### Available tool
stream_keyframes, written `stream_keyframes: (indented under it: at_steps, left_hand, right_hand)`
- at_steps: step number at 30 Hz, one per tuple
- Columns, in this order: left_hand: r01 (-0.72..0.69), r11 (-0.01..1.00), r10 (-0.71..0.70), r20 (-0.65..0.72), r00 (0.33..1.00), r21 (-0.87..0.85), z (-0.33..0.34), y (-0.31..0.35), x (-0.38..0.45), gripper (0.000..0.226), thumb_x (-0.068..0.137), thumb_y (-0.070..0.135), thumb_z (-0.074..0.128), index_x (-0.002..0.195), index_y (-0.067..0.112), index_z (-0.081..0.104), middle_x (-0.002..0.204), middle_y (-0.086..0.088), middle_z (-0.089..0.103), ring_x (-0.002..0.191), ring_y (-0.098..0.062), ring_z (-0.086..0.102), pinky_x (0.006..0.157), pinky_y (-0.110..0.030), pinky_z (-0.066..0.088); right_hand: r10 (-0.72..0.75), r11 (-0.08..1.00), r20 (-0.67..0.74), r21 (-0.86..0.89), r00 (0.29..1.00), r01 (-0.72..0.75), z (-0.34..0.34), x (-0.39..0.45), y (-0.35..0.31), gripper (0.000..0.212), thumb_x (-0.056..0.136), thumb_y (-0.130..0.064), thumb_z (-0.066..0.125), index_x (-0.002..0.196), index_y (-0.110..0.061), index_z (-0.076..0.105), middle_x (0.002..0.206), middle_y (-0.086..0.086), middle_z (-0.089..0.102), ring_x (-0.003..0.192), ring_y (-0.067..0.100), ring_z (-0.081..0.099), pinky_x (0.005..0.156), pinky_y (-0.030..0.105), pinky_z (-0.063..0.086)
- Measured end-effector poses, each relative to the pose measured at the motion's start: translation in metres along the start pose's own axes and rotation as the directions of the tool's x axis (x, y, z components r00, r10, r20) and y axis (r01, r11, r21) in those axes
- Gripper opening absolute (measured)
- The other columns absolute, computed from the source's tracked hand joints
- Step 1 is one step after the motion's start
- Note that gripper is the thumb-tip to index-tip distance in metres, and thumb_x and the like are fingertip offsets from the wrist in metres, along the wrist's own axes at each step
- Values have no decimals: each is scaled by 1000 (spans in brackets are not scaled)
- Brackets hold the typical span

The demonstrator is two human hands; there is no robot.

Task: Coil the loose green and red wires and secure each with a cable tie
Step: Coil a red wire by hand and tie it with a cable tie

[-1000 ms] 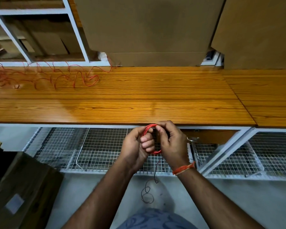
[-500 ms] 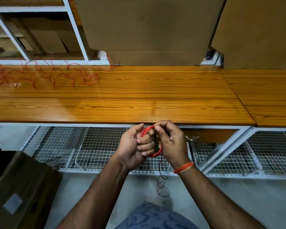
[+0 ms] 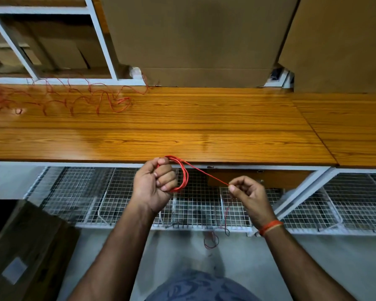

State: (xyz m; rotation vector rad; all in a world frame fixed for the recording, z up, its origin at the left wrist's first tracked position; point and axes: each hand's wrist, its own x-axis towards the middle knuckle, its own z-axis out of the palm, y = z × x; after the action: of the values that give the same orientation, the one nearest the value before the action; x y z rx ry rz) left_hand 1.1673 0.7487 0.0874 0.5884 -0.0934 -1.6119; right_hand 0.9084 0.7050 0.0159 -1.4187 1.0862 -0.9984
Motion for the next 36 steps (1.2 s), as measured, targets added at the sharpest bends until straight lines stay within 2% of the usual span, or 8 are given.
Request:
stream_keyframes:
  at_steps: [4, 8, 15, 20, 24, 28, 31, 36]
  left_hand:
    - [-95, 995, 95, -47, 994, 5, -7, 13, 1, 38, 105, 20, 35, 70, 18, 51, 47, 10, 28, 33, -3, 24, 39, -19, 12]
    - [-173, 964, 180, -17, 984, 201, -13, 22, 7, 35, 110, 27, 31, 80, 18, 46, 51, 10, 35, 39, -4, 32, 43, -18, 24]
    - [-271, 587, 249, 149, 957, 763, -18, 7, -2, 32, 112, 23, 31, 92, 6, 50, 60, -2, 60, 50, -14, 53, 50, -25, 43]
    - [-209, 678, 129, 165, 978, 705, -16, 13, -4, 39, 111, 18, 30, 76, 15, 46, 52, 8, 30, 43, -3, 21, 40, -15, 16]
    - [-176, 701, 24, 225, 974, 691, -25, 27, -4, 53, 109, 49, 30, 80, 13, 55, 52, 5, 24, 42, -7, 14, 44, -21, 7]
    - [-210, 702, -52, 343, 938, 680, -27, 34, -8, 38, 101, 43, 44, 79, 14, 53, 51, 8, 28, 41, -6, 16, 41, -18, 14]
    - [-171, 838, -50, 385, 922, 519, -22, 31, -8, 33, 102, 38, 42, 80, 14, 47, 50, 10, 26, 39, -4, 16, 40, -15, 13]
    - [-178, 849, 13, 318, 948, 497, -10, 15, -7, 38, 109, 38, 35, 80, 16, 45, 51, 9, 27, 39, -2, 21, 39, -18, 15]
  right_hand:
    - [-46, 978, 42, -203, 998, 54, 6, -2, -4, 13, 92, -7, 72, 92, -20, 74, 91, -3, 73, 89, 9, 67, 82, 36, 56]
    - [-311, 806, 268, -434, 912, 403, 34, -1, -38, 7, 91, -12, 75, 93, -19, 77, 89, -10, 68, 87, 8, 63, 75, 31, 54]
    - [-559, 603, 395, -410, 729, 684, 95, 10, -99, 13, 92, -20, 72, 102, -12, 76, 91, 2, 65, 87, 15, 58, 74, 29, 48]
    - [-551, 660, 342, -380, 761, 648, 111, 19, -116, 21, 92, -6, 73, 112, -10, 74, 100, -2, 69, 97, 7, 63, 82, 22, 51]
    - [-576, 735, 177, -316, 798, 600, 116, 21, -113, 21, 91, -2, 74, 109, -12, 75, 106, 0, 65, 101, 13, 63, 82, 29, 54]
    - [-490, 857, 0, -183, 872, 482, 121, 21, -101, 21, 91, -6, 75, 109, -16, 74, 109, -5, 59, 95, 17, 62, 79, 31, 55]
    - [-410, 898, -82, -212, 908, 386, 127, 17, -89, 13, 98, -21, 68, 110, -19, 73, 108, -7, 67, 102, 15, 65, 87, 40, 55]
    - [-147, 986, -207, 45, 967, 160, 146, 3, -73, 51, 100, -62, 41, 101, -21, 72, 98, 13, 74, 97, 38, 69, 88, 60, 54]
